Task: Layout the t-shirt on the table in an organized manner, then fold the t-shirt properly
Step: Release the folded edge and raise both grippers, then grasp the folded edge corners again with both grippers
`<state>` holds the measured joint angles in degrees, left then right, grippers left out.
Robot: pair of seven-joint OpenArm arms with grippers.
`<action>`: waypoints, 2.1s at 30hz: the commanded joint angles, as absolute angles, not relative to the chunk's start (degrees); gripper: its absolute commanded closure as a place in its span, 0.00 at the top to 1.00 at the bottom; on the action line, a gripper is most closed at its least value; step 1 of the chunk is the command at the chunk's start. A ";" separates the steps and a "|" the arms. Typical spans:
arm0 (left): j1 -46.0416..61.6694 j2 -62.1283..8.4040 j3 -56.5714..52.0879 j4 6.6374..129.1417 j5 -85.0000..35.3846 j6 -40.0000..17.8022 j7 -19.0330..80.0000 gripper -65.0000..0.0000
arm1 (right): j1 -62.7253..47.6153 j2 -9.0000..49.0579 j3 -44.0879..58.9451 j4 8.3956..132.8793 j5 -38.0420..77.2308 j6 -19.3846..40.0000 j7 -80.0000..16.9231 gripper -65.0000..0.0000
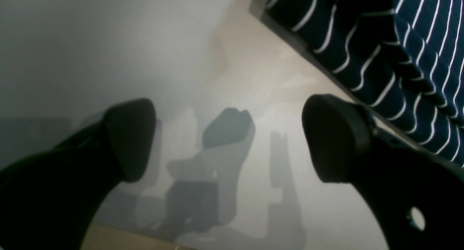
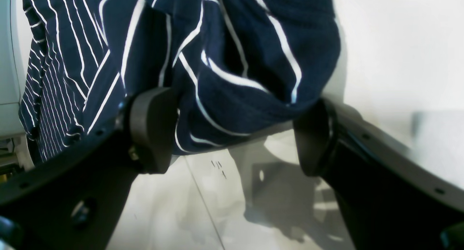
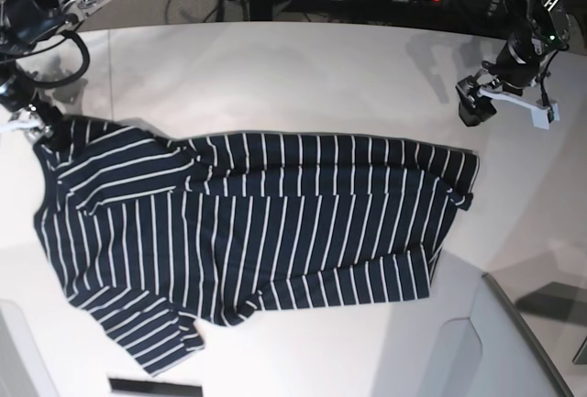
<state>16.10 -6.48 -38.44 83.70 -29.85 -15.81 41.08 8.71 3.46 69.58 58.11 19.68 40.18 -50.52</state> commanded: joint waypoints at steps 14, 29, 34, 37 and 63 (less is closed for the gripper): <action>6.99 -6.29 -38.64 74.86 -30.11 -15.96 40.04 1.00 | 9.27 3.38 69.23 57.98 17.63 39.78 -51.12 0.00; 0.66 -8.22 -32.84 60.62 -29.93 -15.96 27.12 0.72 | 9.36 3.56 69.14 57.98 17.63 39.78 -52.88 0.00; -0.75 -8.13 -31.52 58.51 -30.02 -15.96 26.59 0.71 | 9.36 3.74 69.14 57.98 17.63 39.78 -52.88 0.00; -1.80 -8.04 -31.60 56.75 -30.02 -15.96 26.59 0.71 | 9.36 4.35 69.14 57.98 17.63 39.78 -52.88 0.00; -2.59 -9.54 -32.13 62.20 -30.02 -15.60 30.99 0.00 | 9.54 6.29 61.23 67.03 17.71 39.78 -56.66 0.00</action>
